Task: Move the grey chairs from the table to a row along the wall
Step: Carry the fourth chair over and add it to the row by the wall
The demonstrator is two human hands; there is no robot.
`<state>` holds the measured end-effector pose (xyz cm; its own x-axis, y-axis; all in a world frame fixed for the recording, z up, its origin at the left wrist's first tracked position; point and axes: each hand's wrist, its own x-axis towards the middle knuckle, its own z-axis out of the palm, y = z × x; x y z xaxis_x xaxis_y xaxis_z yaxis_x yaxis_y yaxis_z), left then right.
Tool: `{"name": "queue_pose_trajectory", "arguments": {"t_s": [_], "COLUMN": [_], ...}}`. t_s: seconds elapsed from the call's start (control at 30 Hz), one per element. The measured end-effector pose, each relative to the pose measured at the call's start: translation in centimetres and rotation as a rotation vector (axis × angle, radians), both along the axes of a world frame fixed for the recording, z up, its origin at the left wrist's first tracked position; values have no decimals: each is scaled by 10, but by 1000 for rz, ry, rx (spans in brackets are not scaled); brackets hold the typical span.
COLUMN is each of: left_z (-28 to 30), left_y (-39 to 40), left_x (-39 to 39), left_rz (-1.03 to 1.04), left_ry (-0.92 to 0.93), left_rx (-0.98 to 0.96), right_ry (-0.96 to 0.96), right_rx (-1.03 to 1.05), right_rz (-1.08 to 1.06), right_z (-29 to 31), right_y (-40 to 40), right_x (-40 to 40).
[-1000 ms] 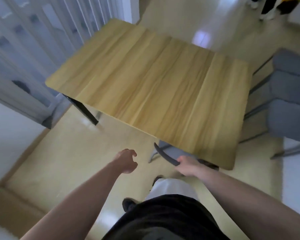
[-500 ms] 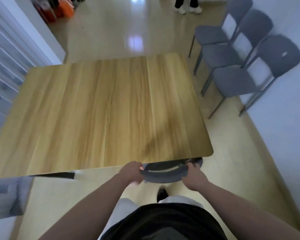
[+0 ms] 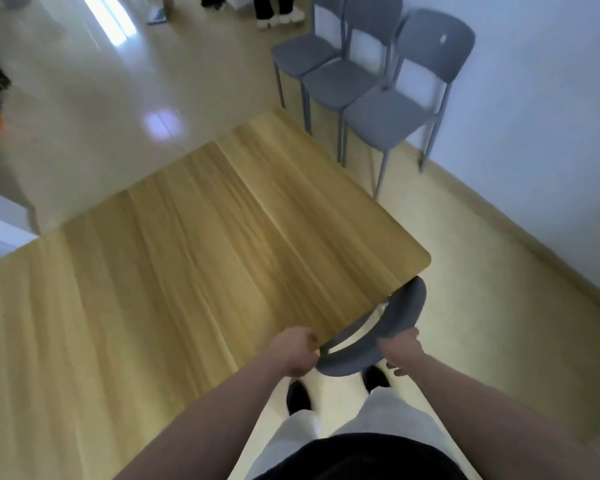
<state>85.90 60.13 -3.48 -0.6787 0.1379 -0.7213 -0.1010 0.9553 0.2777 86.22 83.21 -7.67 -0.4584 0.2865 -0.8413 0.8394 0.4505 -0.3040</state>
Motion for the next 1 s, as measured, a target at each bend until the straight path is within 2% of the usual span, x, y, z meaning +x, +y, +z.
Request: {"name": "queue_pose_trajectory", "arguments": {"t_s": [0.07, 0.2, 0.3, 0.4, 0.6, 0.67, 0.77, 0.9, 1.0], "left_z": [-5, -13, -12, -15, -4, -3, 1, 12, 20], "left_y": [-19, -48, -58, -61, -18, 10, 46, 100, 136], "left_x": [4, 16, 26, 26, 34, 42, 56, 76, 95], "left_rz": [-54, -149, -229, -280, -398, -425, -433, -560, -676], "left_ry": [-12, -50, -77, -92, -27, -18, -18, -9, -8], "left_rx": [-17, -90, -131, -163, -123, -90, -22, -37, -47], "right_ry": [32, 64, 65, 32, 76, 87, 50, 49, 17], "right_rx": [-16, -24, -1, 78, 46, 31, 66, 155, 146], "right_rz": [-206, -317, -323, -239, -274, -321, -275, -214, -217], "right_z": [-13, -23, -32, -60, -42, -37, -25, -6, -4], "right_y": [-17, -29, -28, -24, -9, 13, 45, 85, 107], "right_x": [6, 17, 27, 31, 92, 121, 158, 205, 234]}}
